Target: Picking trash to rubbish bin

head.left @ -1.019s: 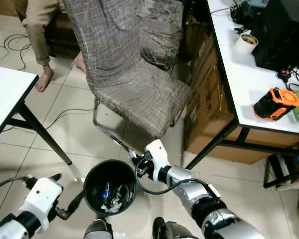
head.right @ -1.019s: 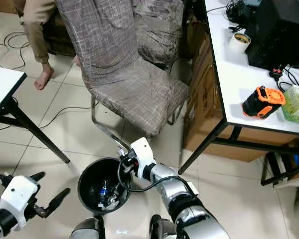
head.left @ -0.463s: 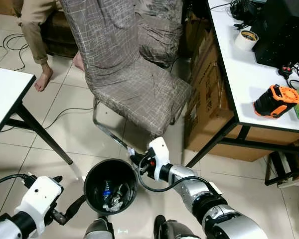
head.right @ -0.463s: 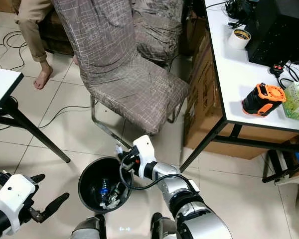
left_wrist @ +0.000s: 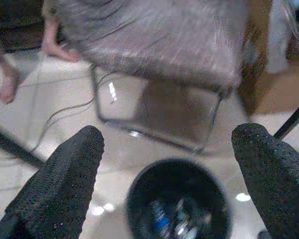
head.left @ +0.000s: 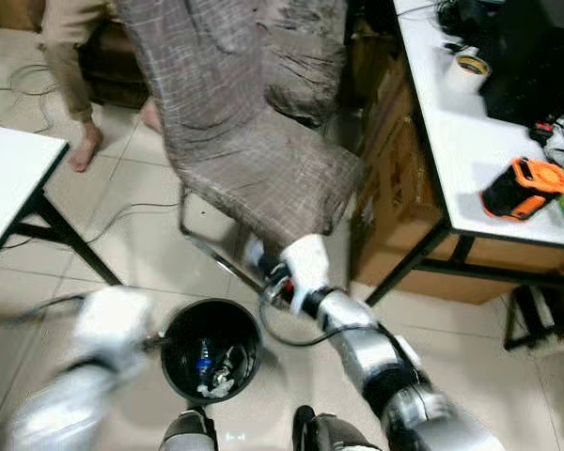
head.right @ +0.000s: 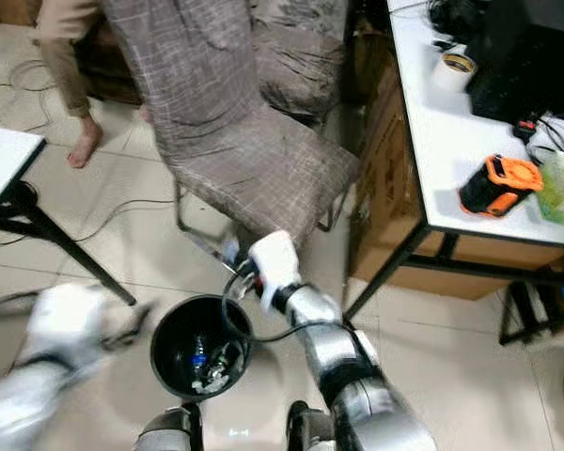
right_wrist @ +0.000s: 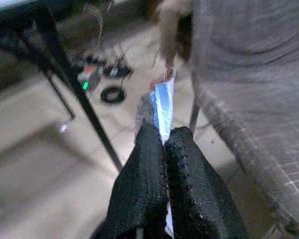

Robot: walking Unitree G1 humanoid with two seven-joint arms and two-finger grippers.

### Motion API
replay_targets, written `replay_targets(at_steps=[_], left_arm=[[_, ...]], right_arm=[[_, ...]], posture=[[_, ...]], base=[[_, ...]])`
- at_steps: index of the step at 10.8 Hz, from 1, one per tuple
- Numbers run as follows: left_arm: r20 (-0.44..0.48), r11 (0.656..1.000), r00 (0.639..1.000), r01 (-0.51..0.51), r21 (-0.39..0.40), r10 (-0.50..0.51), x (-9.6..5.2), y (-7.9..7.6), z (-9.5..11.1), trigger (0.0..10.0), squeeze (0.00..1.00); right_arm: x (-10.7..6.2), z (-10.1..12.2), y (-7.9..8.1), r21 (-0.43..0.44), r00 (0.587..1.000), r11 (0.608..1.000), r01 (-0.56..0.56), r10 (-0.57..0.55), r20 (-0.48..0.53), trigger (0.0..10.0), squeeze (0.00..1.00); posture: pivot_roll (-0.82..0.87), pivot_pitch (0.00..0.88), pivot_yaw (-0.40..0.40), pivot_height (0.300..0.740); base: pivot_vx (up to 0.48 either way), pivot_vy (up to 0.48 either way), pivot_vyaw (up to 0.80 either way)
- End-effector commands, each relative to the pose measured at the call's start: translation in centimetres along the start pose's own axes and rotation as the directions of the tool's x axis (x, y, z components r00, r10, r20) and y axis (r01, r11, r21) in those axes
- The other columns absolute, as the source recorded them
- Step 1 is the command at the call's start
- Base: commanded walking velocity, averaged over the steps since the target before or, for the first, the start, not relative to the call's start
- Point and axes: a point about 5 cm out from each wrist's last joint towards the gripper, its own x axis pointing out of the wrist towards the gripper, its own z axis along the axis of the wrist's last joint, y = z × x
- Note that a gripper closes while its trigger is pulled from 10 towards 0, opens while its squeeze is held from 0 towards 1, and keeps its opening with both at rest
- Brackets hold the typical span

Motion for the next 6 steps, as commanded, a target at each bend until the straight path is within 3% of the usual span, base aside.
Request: replay_targets(at_steps=[1,3,4,5,6], left_arm=[[-0.019,0.999,0.999,0.034,-0.001,-0.034,0.6,-1.3,-0.9,10.0,0.00],[-0.010,0.993,0.993,0.120,0.023,-0.120,2.1,-3.4,-1.3,10.0,0.00],[-0.008,0.991,0.992,0.124,0.054,-0.124,2.4,-3.6,-1.2,10.0,0.00],[0.022,0.989,0.991,0.127,0.072,-0.128,2.6,-3.4,-0.6,10.0,0.00],[0.025,0.991,0.992,0.119,0.069,-0.121,2.6,-2.9,-0.5,10.0,0.00]], right_arm=[[-2.0,-0.9,-1.0,0.016,0.997,0.997,0.080,-0.080,-0.004,10.0,0.00],[-6.7,-1.9,-2.3,-0.067,0.981,0.980,0.189,-0.191,-0.031,10.0,0.00],[-8.0,-1.5,-2.6,-0.081,0.971,0.968,0.240,-0.240,-0.002,10.0,0.00],[-9.5,-0.2,-2.6,-0.009,0.970,0.971,0.239,-0.239,0.035,10.0,0.00],[-9.9,0.3,-2.5,0.027,0.973,0.974,0.226,-0.227,0.042,10.0,0.00]], posture=[[0.09,0.163,-0.082,0.740],[0.02,0.130,-0.025,0.740],[0.02,0.121,-0.015,0.740],[0.01,0.113,-0.005,0.740],[0.00,0.105,0.000,0.740]], base=[[0.000,0.000,0.00],[0.000,0.000,0.00],[0.000,0.000,0.00],[0.000,0.000,0.00],[0.000,0.000,0.00]])
